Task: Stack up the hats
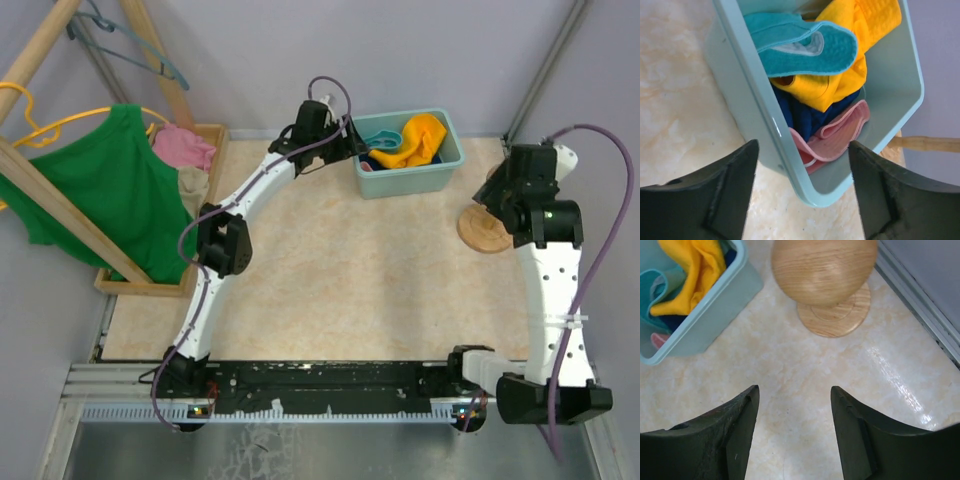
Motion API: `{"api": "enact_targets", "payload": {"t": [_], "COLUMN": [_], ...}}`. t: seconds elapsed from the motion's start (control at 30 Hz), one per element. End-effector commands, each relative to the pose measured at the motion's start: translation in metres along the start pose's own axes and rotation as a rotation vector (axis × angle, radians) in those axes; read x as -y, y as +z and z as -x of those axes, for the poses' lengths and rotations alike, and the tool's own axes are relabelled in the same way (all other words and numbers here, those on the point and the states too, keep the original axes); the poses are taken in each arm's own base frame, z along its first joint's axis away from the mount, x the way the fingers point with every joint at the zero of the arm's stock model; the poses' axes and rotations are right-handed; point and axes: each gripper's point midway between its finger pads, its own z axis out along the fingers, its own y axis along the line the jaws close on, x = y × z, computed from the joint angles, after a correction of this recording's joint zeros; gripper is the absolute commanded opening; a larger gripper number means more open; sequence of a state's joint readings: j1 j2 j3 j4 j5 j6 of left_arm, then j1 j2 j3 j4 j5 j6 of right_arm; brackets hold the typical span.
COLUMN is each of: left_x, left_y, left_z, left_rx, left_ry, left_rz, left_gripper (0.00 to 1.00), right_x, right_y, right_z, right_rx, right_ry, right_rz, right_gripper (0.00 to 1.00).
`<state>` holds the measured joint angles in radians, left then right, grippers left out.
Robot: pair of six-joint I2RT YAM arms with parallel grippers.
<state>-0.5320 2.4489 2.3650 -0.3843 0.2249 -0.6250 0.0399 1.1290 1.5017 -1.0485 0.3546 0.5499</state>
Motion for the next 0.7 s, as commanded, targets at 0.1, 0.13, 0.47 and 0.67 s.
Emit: {"api": "enact_targets", "payload": {"t": [0.1,0.13,0.47,0.67], "left_x": [0.005,0.002,-0.03,-0.048], "left_y": [0.025,0.027,0.008,-0.02], "left_z": [0.012,0.009,0.035,0.072], "left_rx": [0.061,0.054,0.066,0.115], "left_ry": [-0.02,-0.02,0.047,0.078], "left_rz": [-0.084,-0.082,-0.045,-0.018], "left_gripper": [0.58,0.55,0.23,0.21], "right_x": [0.019,0.023,0.043,0.053], "right_y": [0.001,0.003,0.028,0.058], "right_z": [-0.002,-0.002,0.041,0.078], "right_rx": [-0.011,-0.01,0.062,0.063], "right_ry": [0.084,0.089,0.171,0.218], "right_rz": [0.037,0.017,-0.102,-0.134], "right_gripper": [0.62,0.62,0.65,0.71]}}
